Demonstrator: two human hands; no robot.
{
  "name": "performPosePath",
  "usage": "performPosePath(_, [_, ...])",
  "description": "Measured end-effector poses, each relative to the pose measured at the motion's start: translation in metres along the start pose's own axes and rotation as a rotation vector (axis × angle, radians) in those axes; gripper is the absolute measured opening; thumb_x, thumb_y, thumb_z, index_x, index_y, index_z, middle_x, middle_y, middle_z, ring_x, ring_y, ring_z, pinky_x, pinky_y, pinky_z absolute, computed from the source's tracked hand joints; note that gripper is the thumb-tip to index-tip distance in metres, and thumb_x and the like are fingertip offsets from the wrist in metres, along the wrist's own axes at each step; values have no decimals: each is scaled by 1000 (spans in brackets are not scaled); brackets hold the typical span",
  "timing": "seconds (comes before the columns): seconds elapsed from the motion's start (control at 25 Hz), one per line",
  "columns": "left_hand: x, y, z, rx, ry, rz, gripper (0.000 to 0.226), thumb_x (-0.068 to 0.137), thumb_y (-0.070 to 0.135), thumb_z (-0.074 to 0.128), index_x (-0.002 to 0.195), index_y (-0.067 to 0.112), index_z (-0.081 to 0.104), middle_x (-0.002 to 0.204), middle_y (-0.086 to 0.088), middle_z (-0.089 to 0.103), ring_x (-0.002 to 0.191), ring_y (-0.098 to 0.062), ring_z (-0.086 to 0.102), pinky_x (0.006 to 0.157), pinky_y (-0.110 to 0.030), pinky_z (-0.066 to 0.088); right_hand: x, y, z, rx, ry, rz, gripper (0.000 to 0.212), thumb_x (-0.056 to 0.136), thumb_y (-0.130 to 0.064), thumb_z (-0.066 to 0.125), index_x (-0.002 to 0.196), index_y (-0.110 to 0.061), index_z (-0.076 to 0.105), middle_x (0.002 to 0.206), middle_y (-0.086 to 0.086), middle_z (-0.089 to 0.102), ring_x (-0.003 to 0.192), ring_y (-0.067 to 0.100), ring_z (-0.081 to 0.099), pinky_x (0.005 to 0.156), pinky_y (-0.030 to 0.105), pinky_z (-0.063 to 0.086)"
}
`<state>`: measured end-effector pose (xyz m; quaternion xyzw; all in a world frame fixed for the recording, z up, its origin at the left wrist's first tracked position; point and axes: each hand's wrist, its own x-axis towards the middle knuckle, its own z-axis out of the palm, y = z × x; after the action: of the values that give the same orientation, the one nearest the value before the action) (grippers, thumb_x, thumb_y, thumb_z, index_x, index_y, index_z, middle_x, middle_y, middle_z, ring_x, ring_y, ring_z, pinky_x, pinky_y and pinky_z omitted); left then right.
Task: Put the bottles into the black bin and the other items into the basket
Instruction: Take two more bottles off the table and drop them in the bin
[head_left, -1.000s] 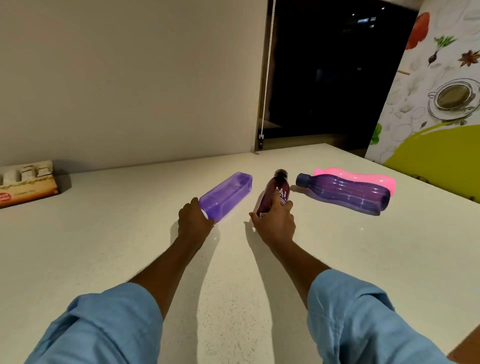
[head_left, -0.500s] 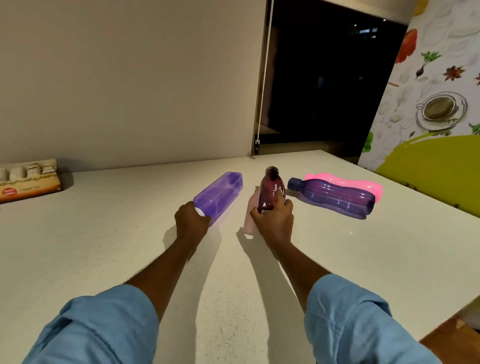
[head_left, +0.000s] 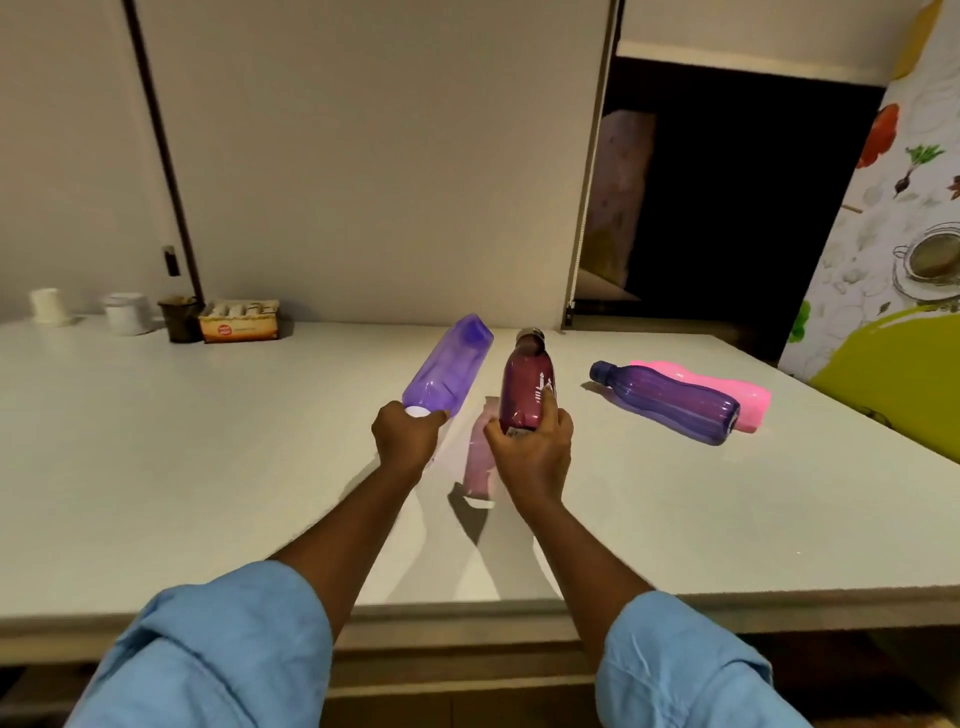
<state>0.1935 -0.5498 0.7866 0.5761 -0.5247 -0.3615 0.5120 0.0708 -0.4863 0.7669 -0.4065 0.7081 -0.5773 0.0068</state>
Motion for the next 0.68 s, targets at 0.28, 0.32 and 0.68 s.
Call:
performPosePath(0.28, [-112,-5,-64,17,249,16,44,76,30,80,103,0,63,92,-9,63,77,-24,57,65,-27,42,-95,-29,-42,224,-135,-70,85,74,-45,76,145,-24,35,123,4,48,99,13,52,81,25,53])
performPosePath(0.32, [-123,-3,-76,3,278,11,44,76,30,79,103,0,63,94,-10,64,78,-25,58,65,-27,44,-107,-35,-45,257,-157,-71,85,74,-45,76,146,-24,35,123,4,48,99,12,51,82,25,54])
performPosePath(0.68, [-202,-27,-213,-155,447,-123,43,77,36,77,99,0,66,87,-14,69,74,-27,67,56,-26,49,-238,-104,-54,485,-280,84,79,74,-40,79,141,-24,41,121,2,50,98,15,55,68,11,48])
